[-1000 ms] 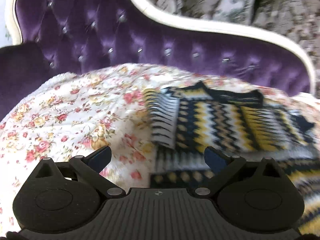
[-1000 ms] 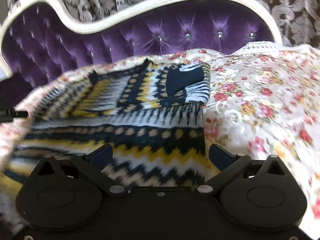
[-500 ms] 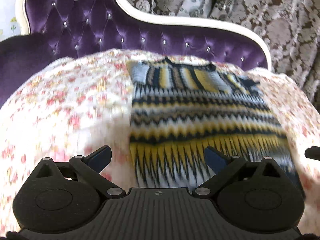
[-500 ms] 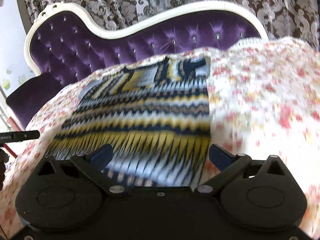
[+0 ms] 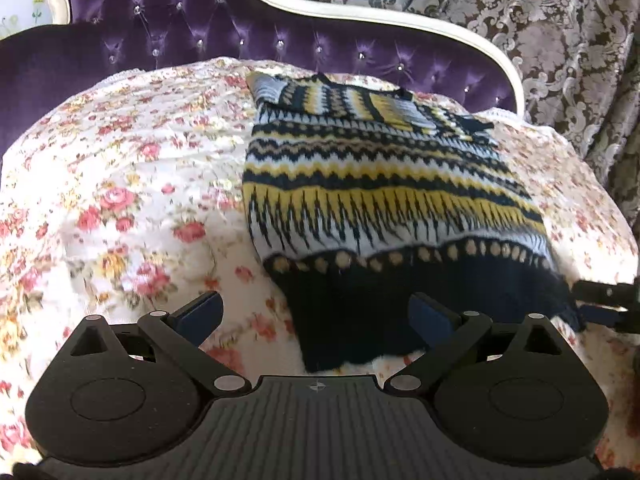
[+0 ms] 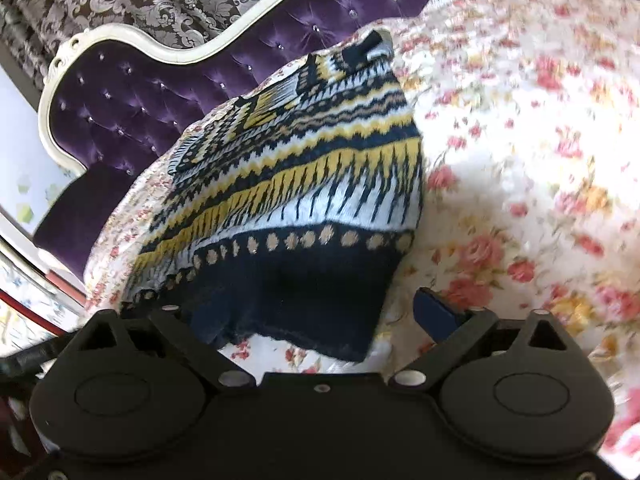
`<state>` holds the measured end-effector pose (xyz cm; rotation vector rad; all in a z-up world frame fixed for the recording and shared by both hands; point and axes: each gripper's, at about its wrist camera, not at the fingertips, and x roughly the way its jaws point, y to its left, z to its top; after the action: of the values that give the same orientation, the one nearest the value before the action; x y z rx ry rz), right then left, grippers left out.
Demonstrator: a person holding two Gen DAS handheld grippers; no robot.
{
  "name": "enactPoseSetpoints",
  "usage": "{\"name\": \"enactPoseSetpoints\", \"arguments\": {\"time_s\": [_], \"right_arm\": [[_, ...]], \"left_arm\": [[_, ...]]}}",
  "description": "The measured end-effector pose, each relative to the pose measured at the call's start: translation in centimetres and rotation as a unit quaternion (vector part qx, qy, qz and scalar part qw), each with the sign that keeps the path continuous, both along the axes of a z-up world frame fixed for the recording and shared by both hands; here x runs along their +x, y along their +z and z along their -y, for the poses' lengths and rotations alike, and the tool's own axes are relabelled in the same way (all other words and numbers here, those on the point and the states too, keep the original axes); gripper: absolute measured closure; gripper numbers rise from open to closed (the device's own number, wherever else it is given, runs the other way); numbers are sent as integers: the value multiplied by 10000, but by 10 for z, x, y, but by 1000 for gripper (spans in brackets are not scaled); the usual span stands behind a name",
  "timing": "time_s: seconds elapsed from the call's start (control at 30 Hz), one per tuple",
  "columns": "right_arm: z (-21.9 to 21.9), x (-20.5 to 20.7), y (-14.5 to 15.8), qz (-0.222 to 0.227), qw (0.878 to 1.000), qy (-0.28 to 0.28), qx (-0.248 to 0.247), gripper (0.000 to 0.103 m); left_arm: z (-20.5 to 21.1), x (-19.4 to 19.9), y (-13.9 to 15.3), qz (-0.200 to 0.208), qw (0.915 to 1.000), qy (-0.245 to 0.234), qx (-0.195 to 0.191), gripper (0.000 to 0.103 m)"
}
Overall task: Fold small clothes
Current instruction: 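Close the right tool on the sweater hem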
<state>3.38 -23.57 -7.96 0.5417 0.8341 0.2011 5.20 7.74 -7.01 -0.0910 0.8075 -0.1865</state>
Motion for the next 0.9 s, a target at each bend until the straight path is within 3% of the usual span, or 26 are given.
{"name": "enactPoseSetpoints", "arguments": {"time_s": [0.13, 0.23, 0.33, 0.37, 0.4, 0.6, 0.83, 0.9], "right_arm": [[-1, 1, -6, 0, 9997, -12, 250, 27], [-3, 2, -7, -4, 9999, -101, 139, 44], [-1, 0, -6, 35, 9997, -237, 34, 65], [-1, -1, -4, 70, 9995, -291, -75, 78], [-1, -3, -3, 131, 9994, -291, -135, 85], [4, -17, 19, 604, 9971, -235, -405, 90], [7, -18, 15, 530, 9977, -232, -346, 90], [8, -18, 15, 526, 9979, -229, -312, 90]], "left_arm": [[2, -5, -6, -94, 9999, -46, 2, 3], [3, -6, -7, -111, 9999, -61, 9, 3], [3, -7, -7, -93, 9999, -75, 12, 3], [3, -7, -7, -95, 9999, -82, 18, 3], [3, -6, -6, -96, 9999, -88, 26, 3], [6, -1, -4, -111, 9999, -98, 5, 3], [14, 11, -11, -308, 9992, -230, -148, 3], [15, 13, -12, -301, 9991, -271, -153, 12]]}}
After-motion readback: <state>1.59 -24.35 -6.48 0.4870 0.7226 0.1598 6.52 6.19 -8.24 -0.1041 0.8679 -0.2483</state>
